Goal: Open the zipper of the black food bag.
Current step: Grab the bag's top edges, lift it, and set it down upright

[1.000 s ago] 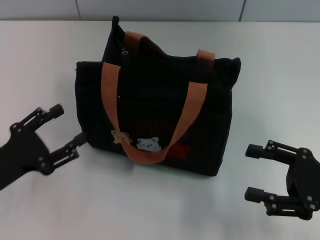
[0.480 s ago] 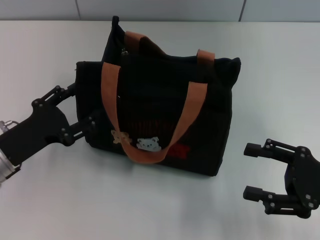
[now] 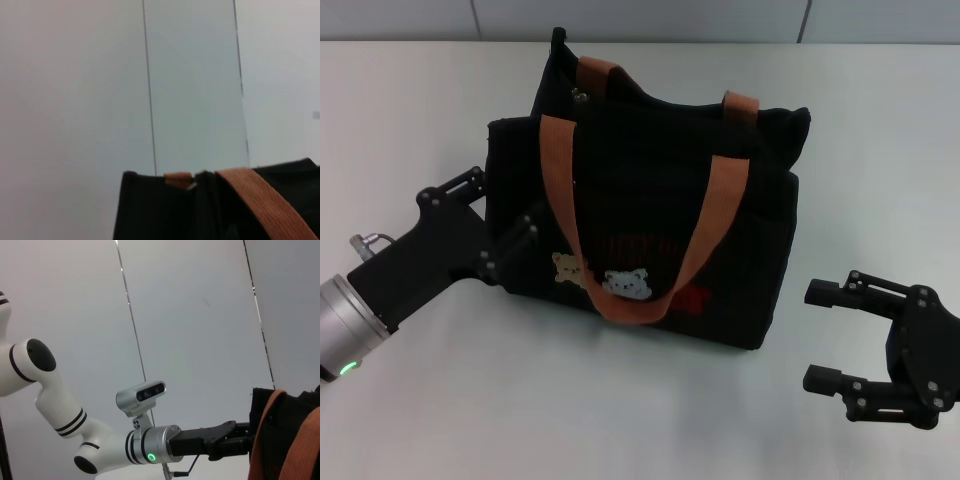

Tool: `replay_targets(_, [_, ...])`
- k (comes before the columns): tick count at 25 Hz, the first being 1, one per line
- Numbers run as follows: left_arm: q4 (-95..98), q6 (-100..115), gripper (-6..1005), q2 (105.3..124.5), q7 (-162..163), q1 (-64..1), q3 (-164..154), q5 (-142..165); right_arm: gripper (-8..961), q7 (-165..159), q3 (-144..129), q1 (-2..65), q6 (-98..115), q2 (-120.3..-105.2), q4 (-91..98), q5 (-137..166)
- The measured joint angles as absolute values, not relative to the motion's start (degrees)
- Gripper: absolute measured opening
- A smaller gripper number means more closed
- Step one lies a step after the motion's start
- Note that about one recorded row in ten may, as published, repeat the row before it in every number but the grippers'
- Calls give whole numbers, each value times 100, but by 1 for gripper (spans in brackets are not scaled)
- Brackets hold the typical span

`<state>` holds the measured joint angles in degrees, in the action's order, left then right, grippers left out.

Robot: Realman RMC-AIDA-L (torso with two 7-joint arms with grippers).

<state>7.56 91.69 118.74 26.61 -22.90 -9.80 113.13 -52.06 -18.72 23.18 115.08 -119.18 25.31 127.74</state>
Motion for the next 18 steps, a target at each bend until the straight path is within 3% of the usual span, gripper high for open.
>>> replay_targets(6, [674,9291,383,11877,2424,-2295,-809,11307,814,-5135,-1809,2288,11547,-11930,2434,12317])
replay_targets(11, [545,9335,280,11883,1830,-2351,-826,11312,814,-4682,-1787,2216,11338,-11949,1411,10398])
replay_targets(18, [443,9684,149,11883,812,-2443,-837,11357,814,-3471,-1895,2815,10346,-11959,112,9457])
